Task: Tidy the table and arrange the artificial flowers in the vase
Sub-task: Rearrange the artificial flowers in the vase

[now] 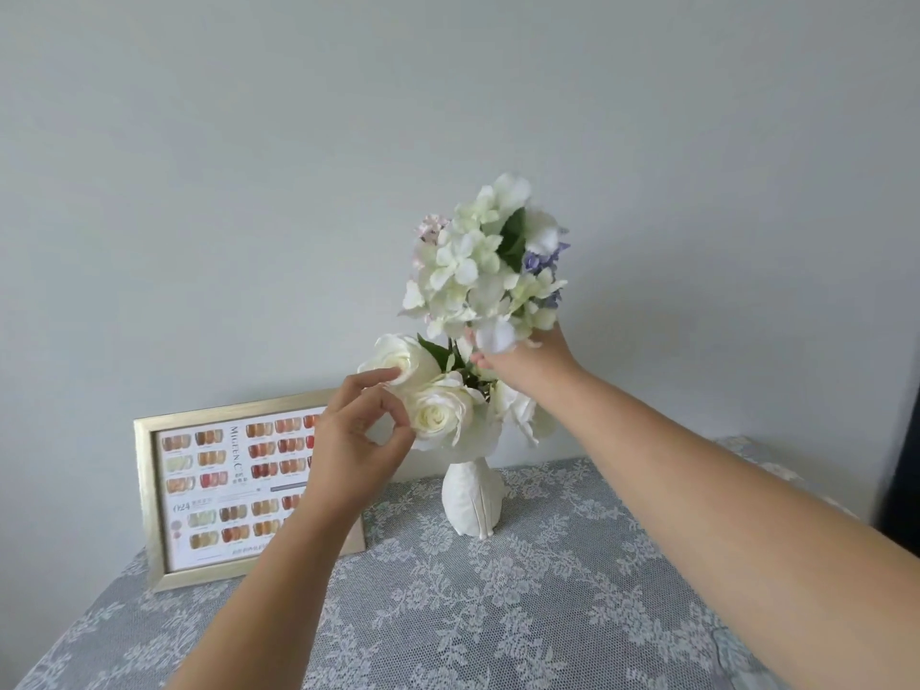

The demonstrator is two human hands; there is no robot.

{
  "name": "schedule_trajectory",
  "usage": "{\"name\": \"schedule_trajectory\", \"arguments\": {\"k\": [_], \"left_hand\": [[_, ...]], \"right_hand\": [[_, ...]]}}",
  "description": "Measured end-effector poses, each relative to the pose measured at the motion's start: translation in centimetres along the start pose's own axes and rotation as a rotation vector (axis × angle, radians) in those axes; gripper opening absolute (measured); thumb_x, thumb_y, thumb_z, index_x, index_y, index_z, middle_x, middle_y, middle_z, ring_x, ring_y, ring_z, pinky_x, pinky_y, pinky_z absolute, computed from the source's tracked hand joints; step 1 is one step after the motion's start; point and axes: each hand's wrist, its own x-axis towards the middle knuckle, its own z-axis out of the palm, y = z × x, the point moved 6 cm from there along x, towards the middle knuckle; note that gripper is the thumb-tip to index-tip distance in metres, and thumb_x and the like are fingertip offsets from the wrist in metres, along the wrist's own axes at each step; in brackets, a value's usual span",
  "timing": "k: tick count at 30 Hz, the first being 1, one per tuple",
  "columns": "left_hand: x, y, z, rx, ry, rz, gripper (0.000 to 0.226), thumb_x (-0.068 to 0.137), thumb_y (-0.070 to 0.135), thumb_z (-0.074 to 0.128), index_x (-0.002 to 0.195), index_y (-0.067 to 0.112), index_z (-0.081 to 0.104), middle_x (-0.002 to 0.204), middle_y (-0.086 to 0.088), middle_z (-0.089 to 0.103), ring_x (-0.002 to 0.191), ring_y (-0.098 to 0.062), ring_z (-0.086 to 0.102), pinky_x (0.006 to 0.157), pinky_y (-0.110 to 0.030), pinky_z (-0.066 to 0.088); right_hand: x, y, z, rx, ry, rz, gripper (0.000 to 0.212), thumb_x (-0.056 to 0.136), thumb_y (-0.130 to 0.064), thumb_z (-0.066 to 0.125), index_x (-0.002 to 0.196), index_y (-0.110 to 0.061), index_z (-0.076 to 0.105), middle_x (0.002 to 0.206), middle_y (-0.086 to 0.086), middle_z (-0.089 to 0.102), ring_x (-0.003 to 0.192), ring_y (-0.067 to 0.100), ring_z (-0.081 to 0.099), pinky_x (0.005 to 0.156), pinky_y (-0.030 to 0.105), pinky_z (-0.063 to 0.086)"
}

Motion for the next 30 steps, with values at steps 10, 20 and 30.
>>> {"name": "schedule_trajectory", "arguments": {"k": [10,20,30], "left_hand": [[0.5,1.1,0.3,0.107,0.018,0.028,0.021,0.074,0.000,0.072,0.076,0.020,0.068,0.101,0.009,0.059,0.099,-0.003,0.059,0.078,-0.013,0.042],[0.6,1.0,0.2,0.133,0.049,-0.001,0.012,0.075,0.006,0.077,0.083,0.014,0.073,0.098,0.004,0.061,0.094,0.008,0.056,0.072,-0.002,0.037],[0.3,2.2,0.6,0.166,0.040,-0.010,0.019,0.078,0.008,0.069,0.091,0.022,0.070,0.105,0.004,0.058,0.093,-0.023,0.060,0.082,-0.038,0.048]], "right_hand": [[0.2,-1.5,2.7,-0.523,-0.108,-0.239,0.026,0.090,-0.007,0.045,0.065,-0.014,0.049,0.080,0.009,0.062,0.085,0.028,0.060,0.065,0.029,0.040],[-0.5,-1.4,-0.3,-0.303,-0.166,-0.213,0.026,0.082,-0.008,0.060,0.103,-0.022,0.054,0.087,-0.011,0.052,0.080,0.015,0.058,0.064,0.022,0.043],[-10.1,-4.9,0.5,-0.461,0.286,-0.828,0.043,0.090,-0.029,0.060,0.131,-0.020,0.057,0.147,0.019,0.036,0.118,0.039,0.047,0.097,0.050,0.039]]}}
